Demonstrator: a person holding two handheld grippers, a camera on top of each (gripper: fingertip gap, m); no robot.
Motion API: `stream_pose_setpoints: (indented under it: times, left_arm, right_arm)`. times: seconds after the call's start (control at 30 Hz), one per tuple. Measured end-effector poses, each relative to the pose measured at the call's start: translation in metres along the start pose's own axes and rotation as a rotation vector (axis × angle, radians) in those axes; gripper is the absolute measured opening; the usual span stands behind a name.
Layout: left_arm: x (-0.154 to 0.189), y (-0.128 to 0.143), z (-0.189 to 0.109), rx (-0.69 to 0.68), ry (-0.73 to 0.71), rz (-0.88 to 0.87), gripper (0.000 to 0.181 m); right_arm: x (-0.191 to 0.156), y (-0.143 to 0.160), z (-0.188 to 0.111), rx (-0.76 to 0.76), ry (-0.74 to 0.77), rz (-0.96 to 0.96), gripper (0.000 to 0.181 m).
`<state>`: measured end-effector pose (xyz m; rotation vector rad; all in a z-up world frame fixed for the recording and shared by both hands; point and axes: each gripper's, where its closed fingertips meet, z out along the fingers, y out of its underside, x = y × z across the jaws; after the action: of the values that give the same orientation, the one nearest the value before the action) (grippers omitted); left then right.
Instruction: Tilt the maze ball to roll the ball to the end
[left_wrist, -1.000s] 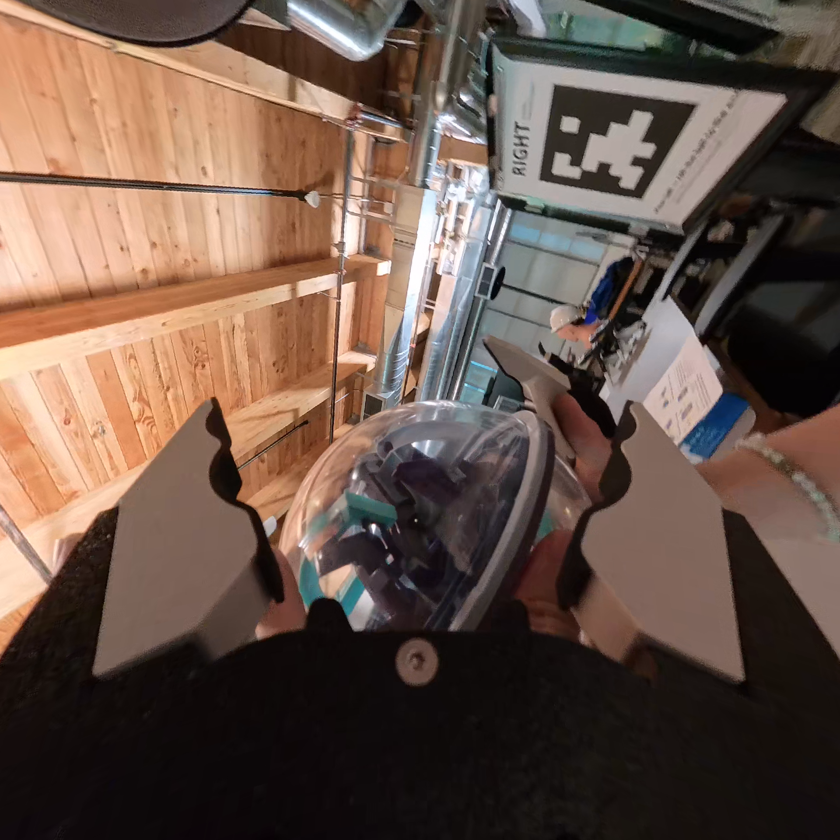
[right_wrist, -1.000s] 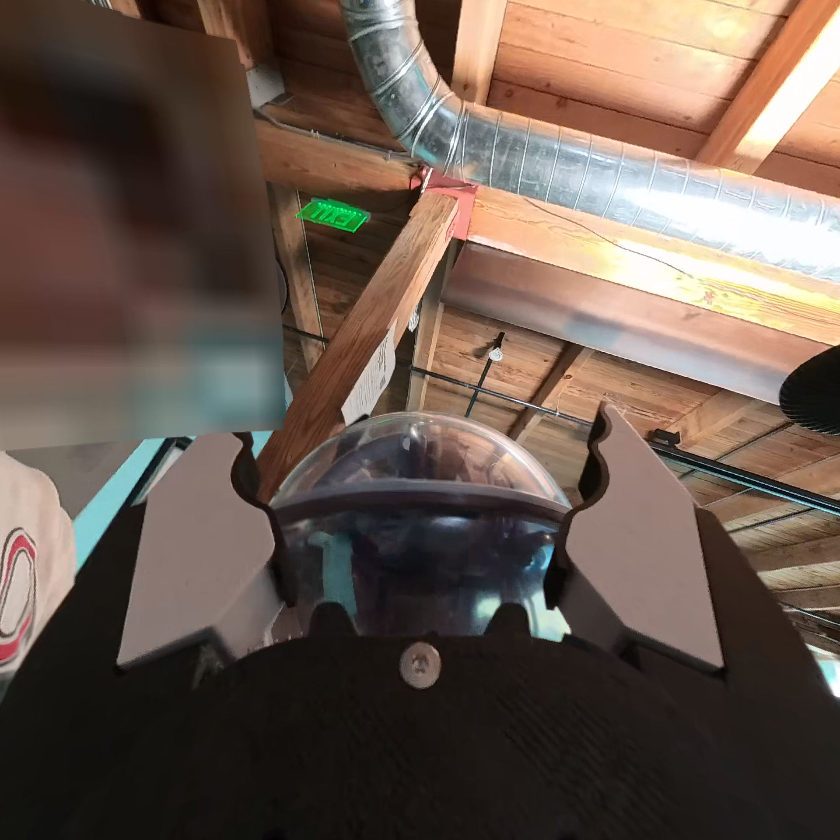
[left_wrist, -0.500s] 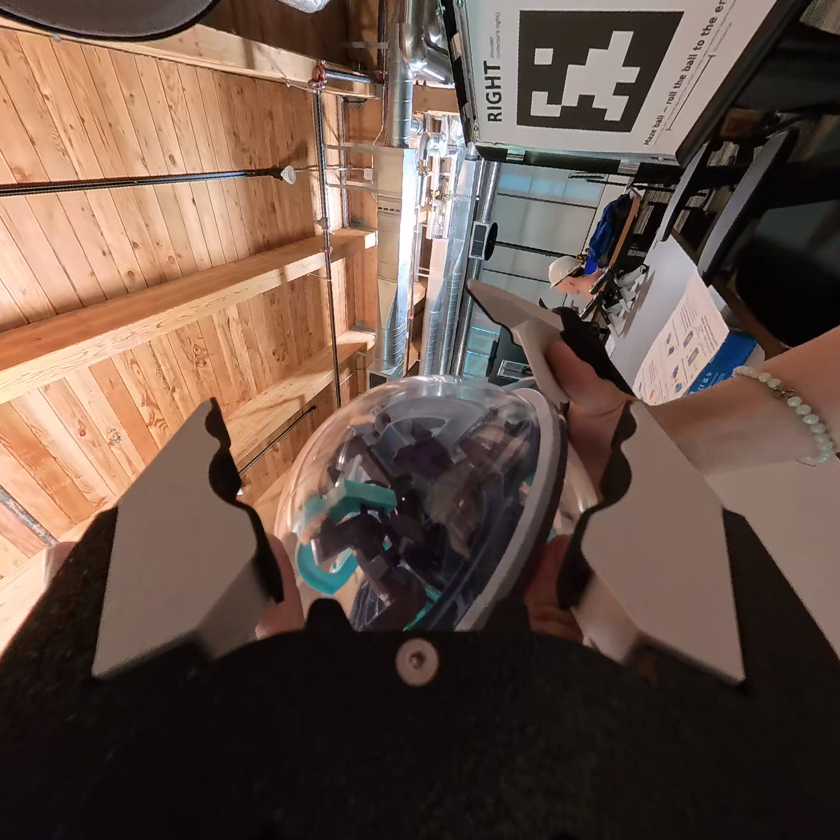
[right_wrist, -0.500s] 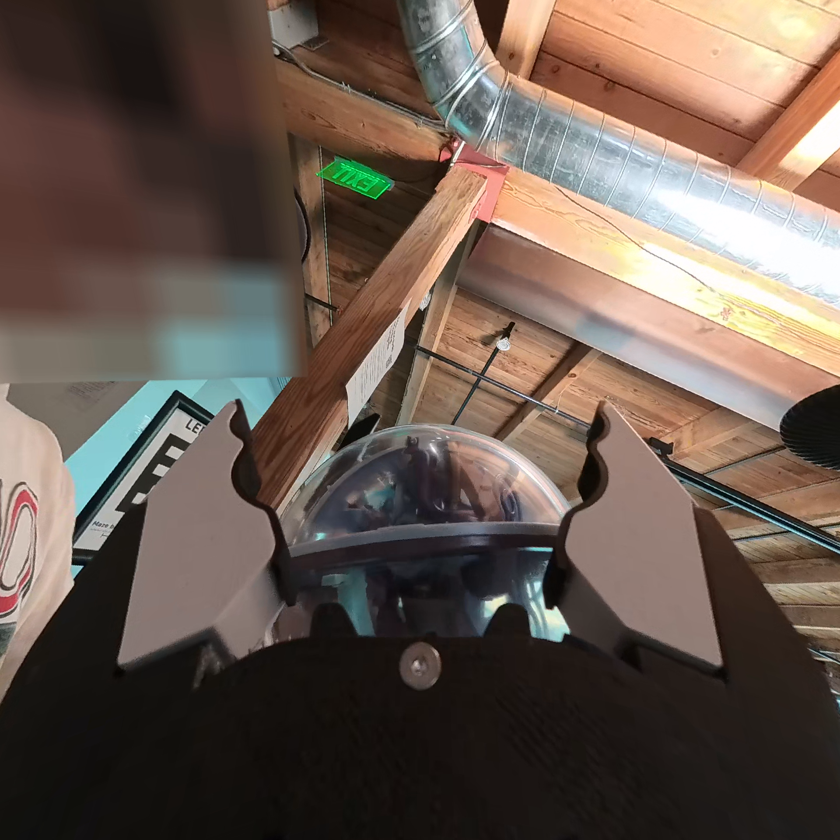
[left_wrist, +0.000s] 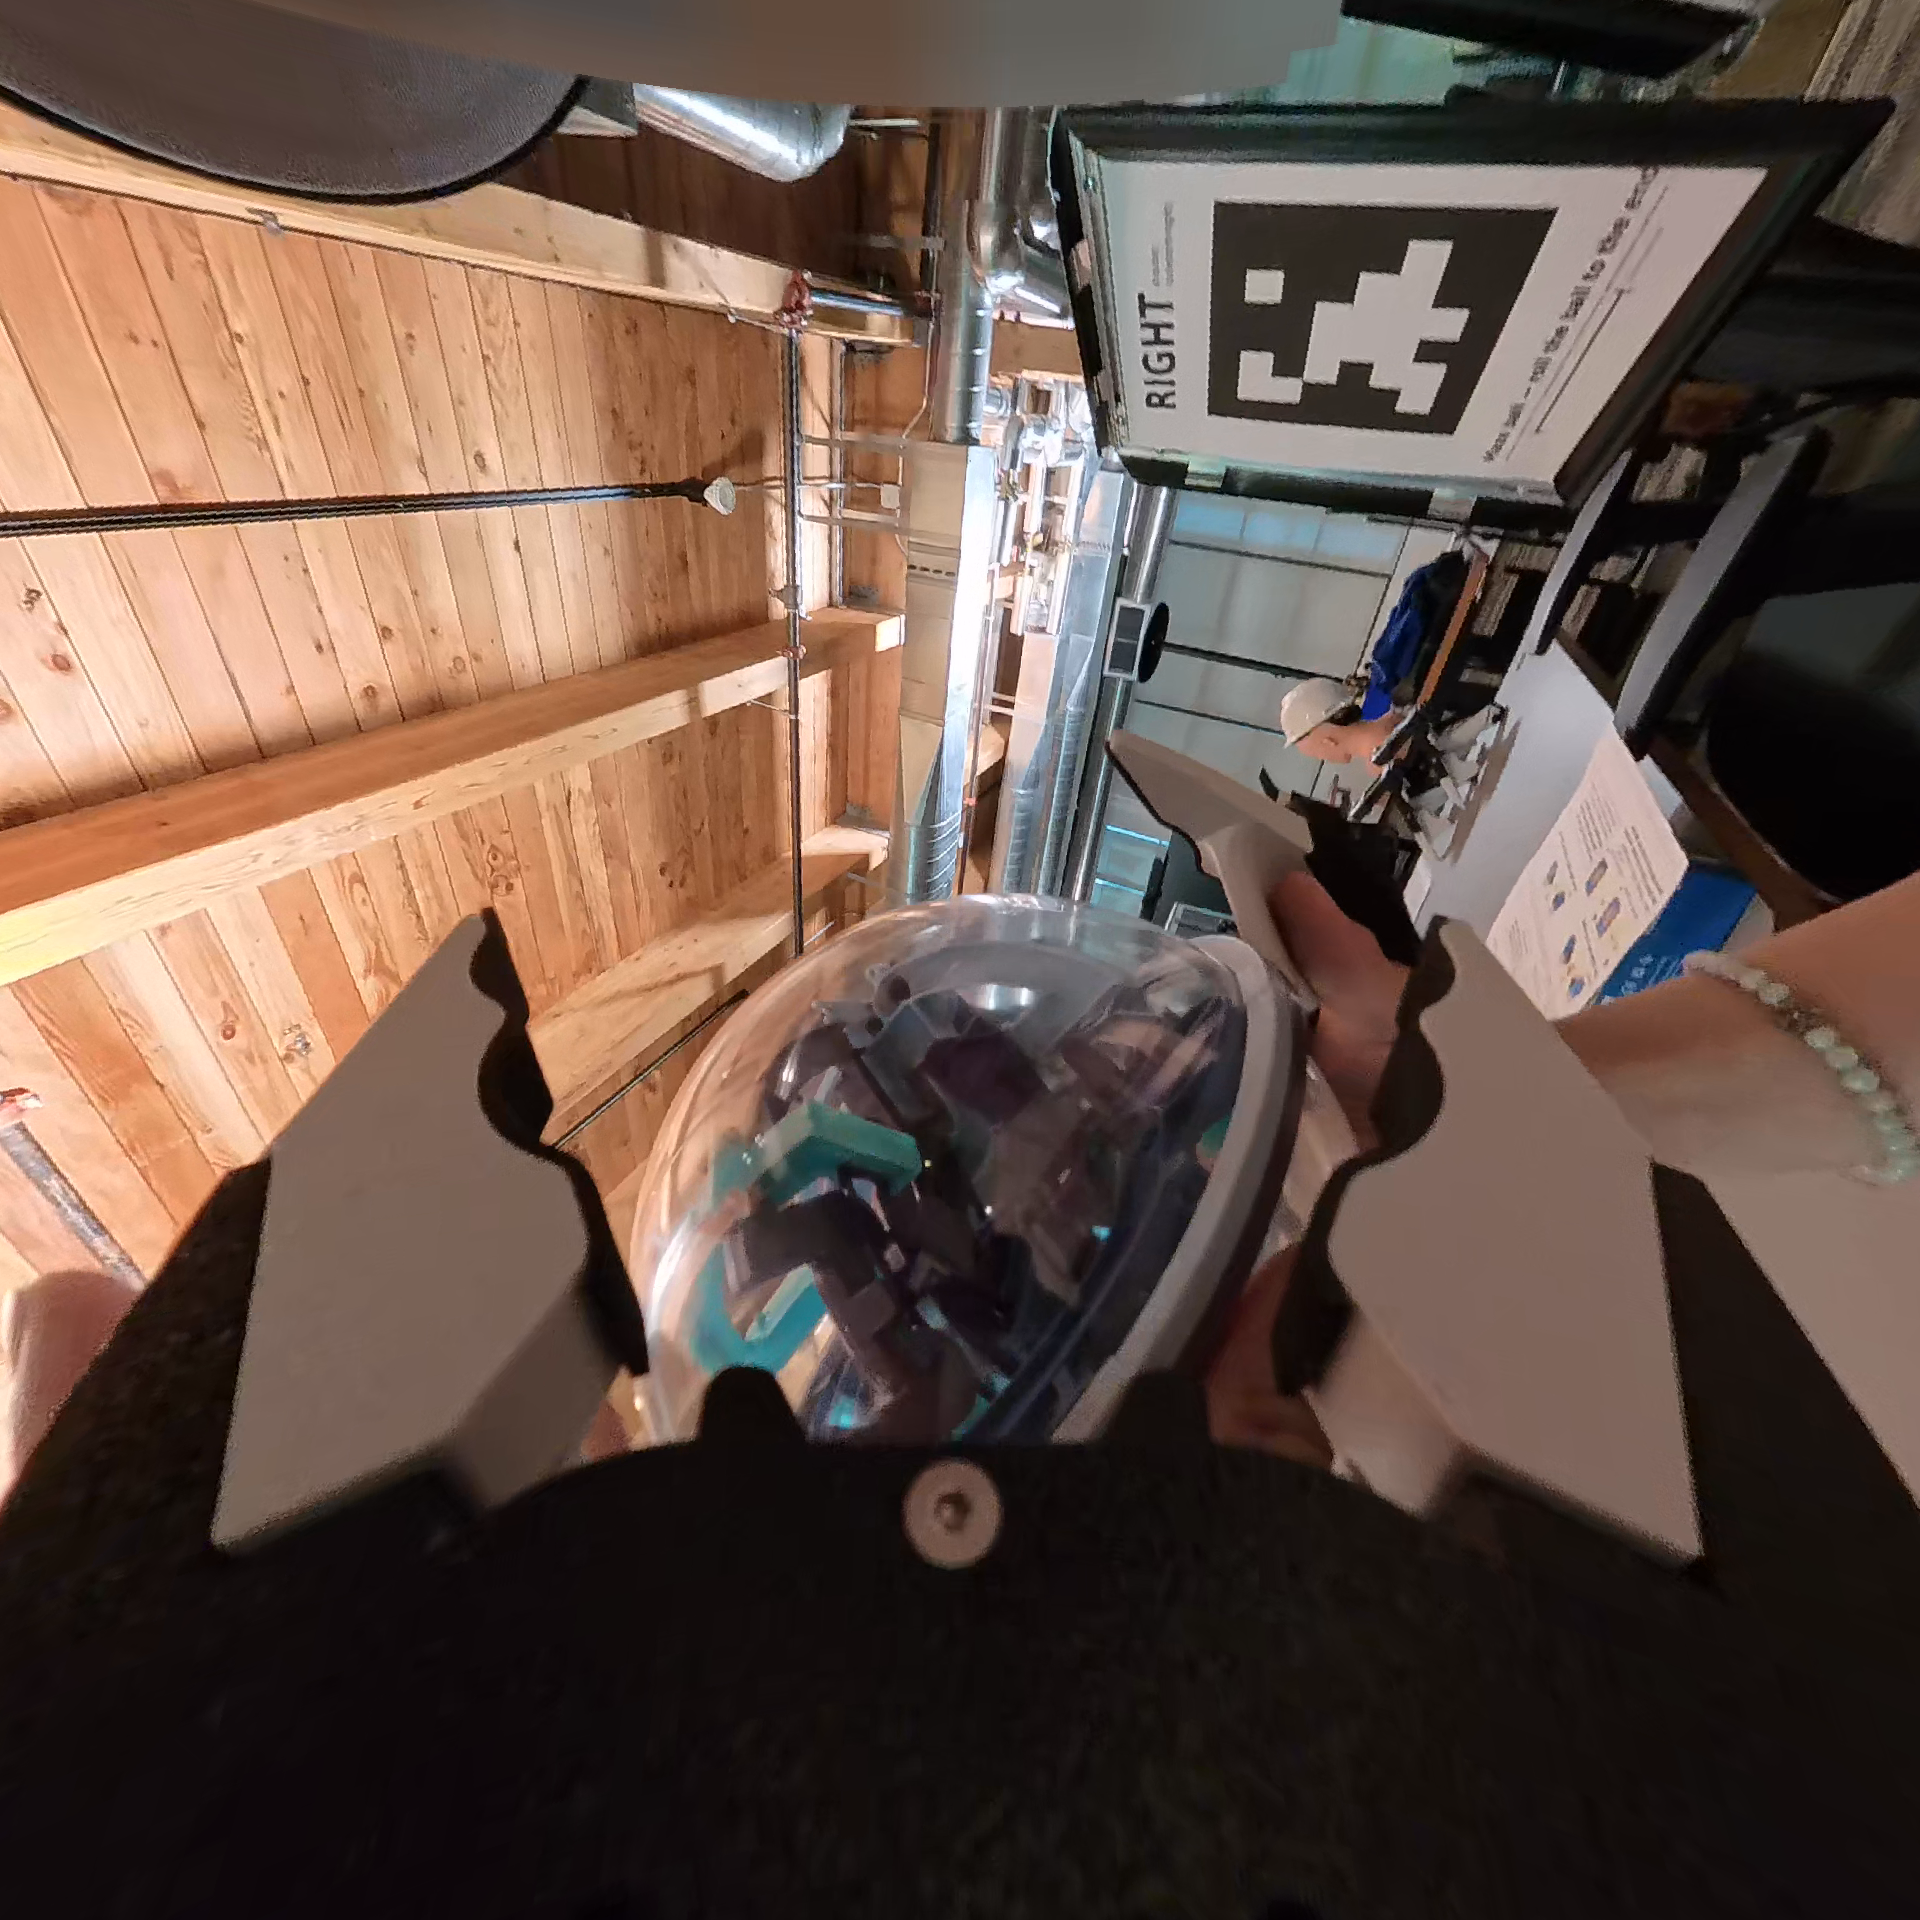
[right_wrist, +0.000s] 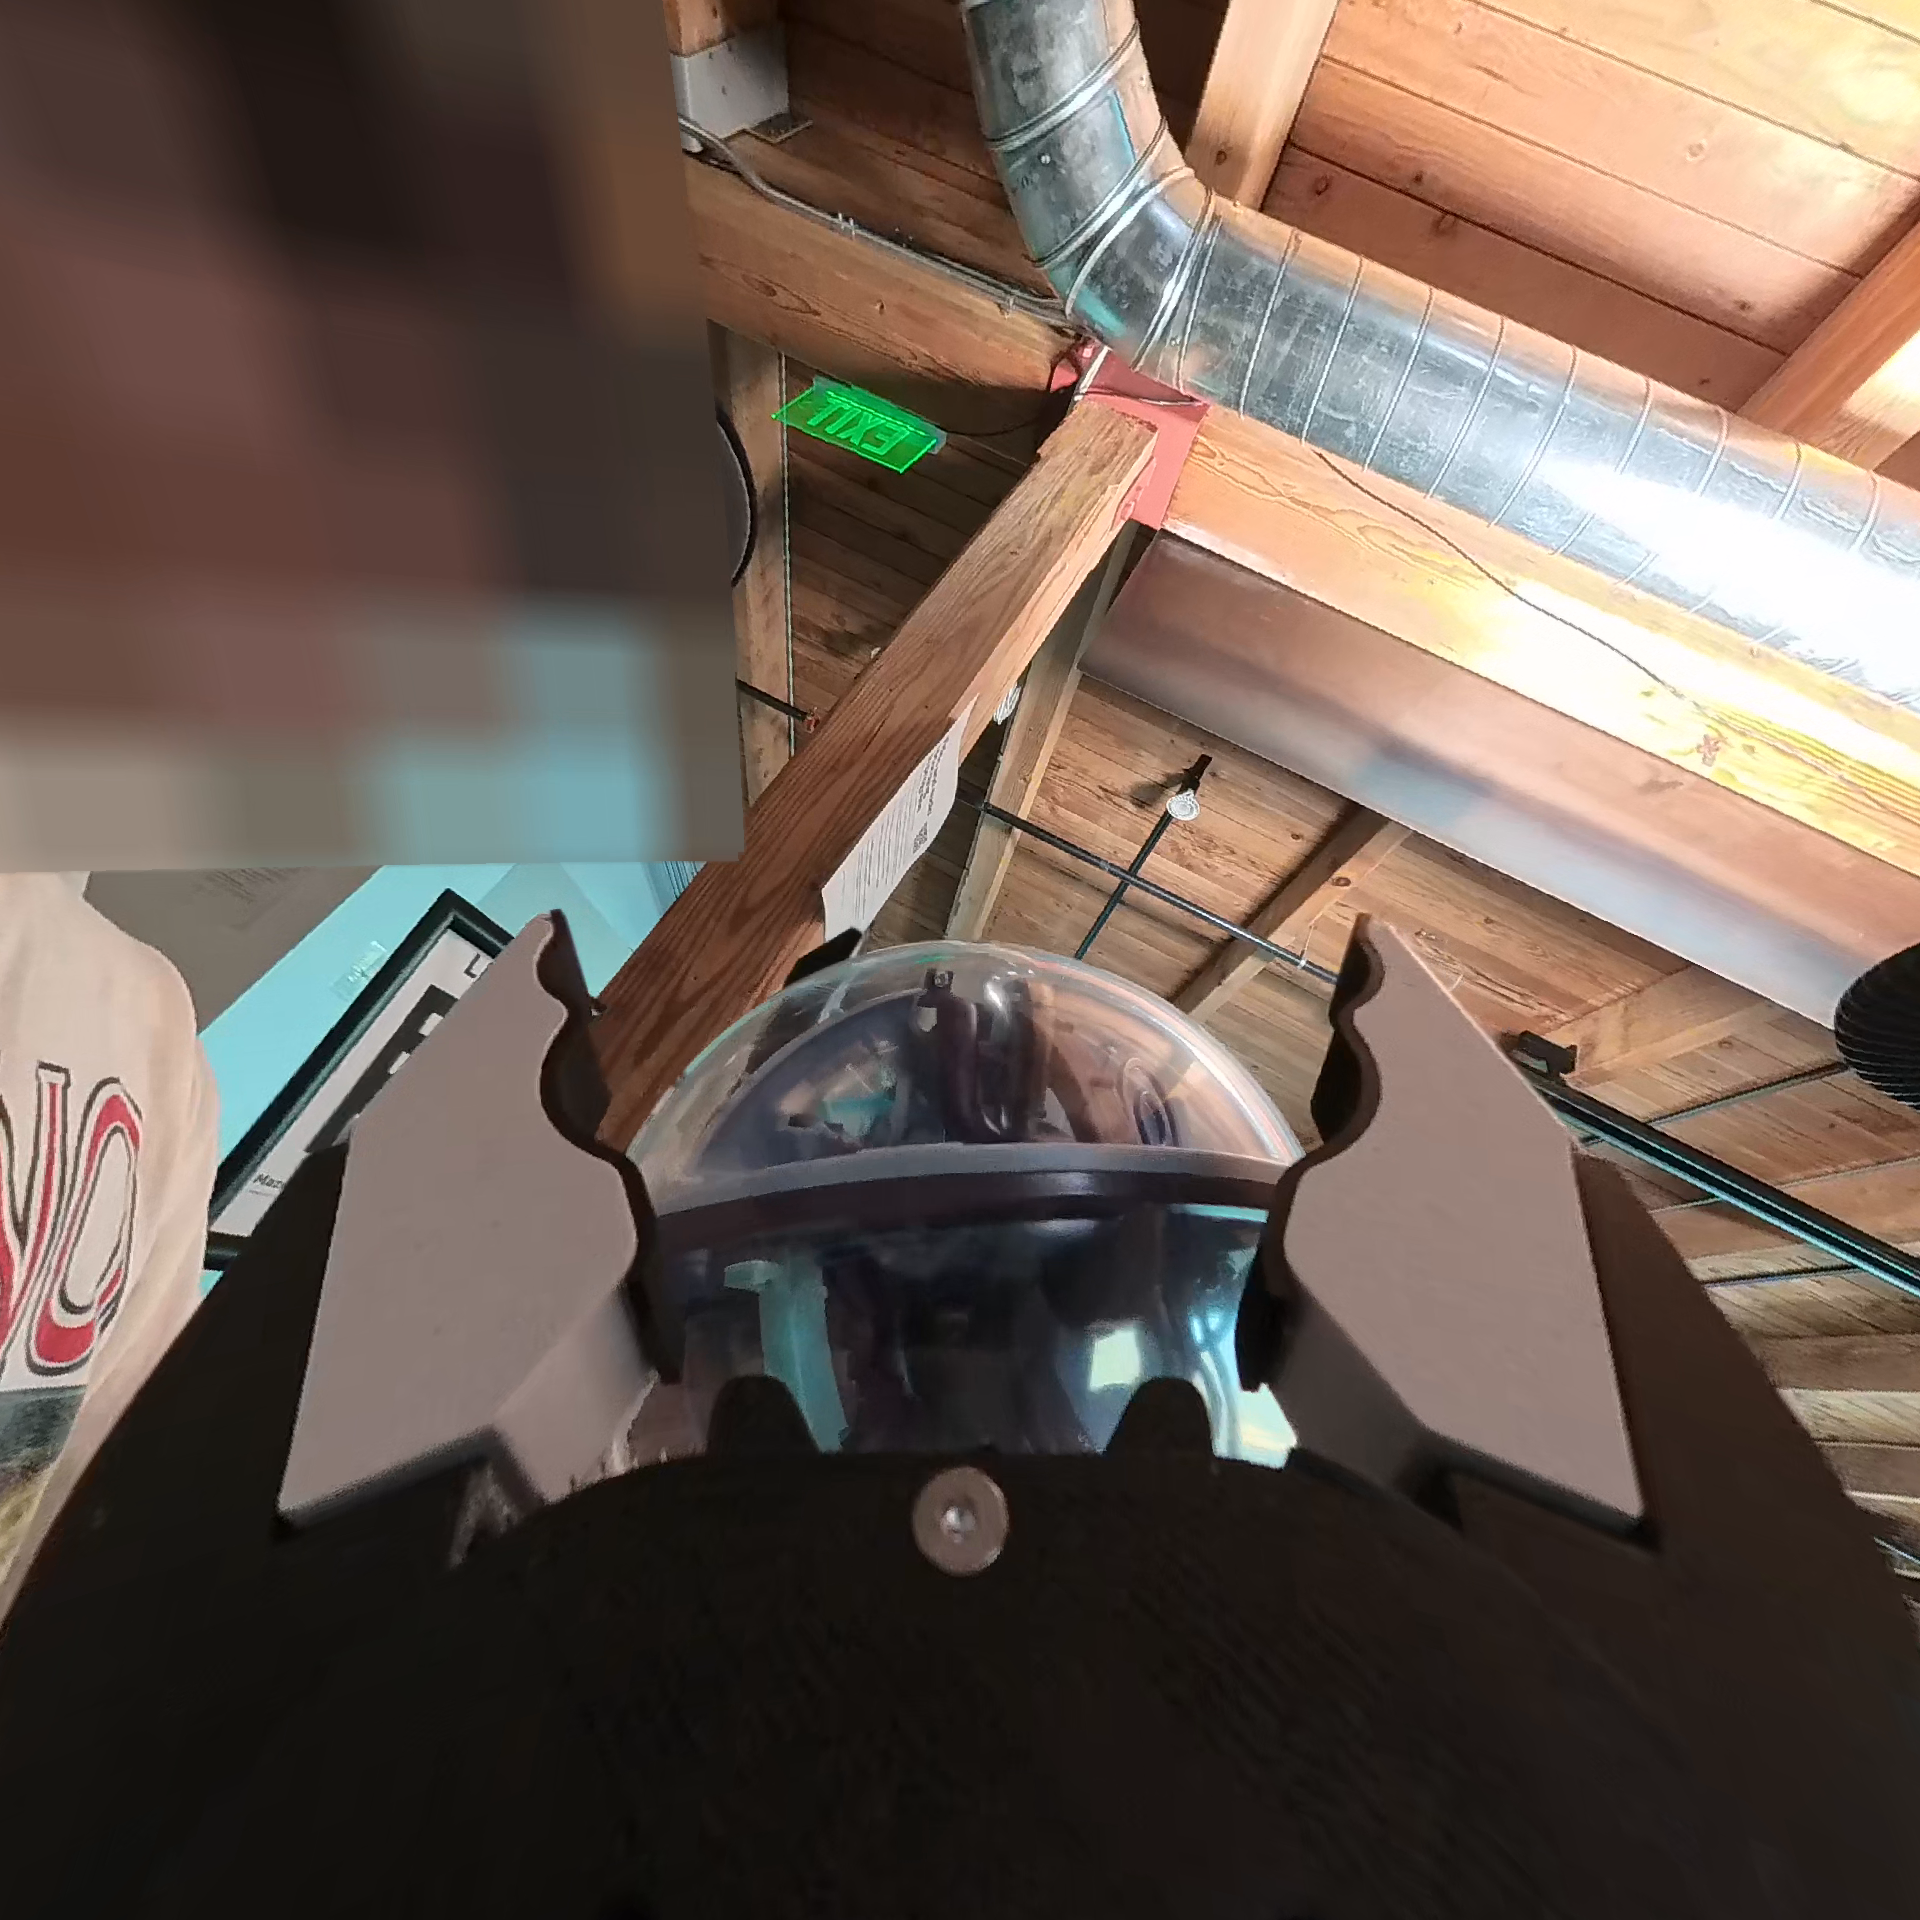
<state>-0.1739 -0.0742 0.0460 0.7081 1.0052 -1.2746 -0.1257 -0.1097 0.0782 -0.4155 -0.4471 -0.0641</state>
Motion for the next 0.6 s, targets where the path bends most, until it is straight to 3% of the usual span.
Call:
stream_pose_setpoints:
  times: [0.37,0.53,0.6]
  left_arm:
    - [-0.006,0.021,-0.011,-0.085,-0.13,-0.121,0.157]
    - [0.036,0.045,-0.029,-0.234,0.02,0.185,0.157]
    - [0.044,0.054,-0.038,-0.284,0.044,0.286,0.157]
  right_arm:
    - [0.013,0.013,-0.007,0.031,0.063,0.085,0.137]
    - [0.018,0.047,-0.011,-0.092,0.079,0.166,0.143]
    - [0.025,0.052,-0.016,-0.038,0.097,0.249,0.138]
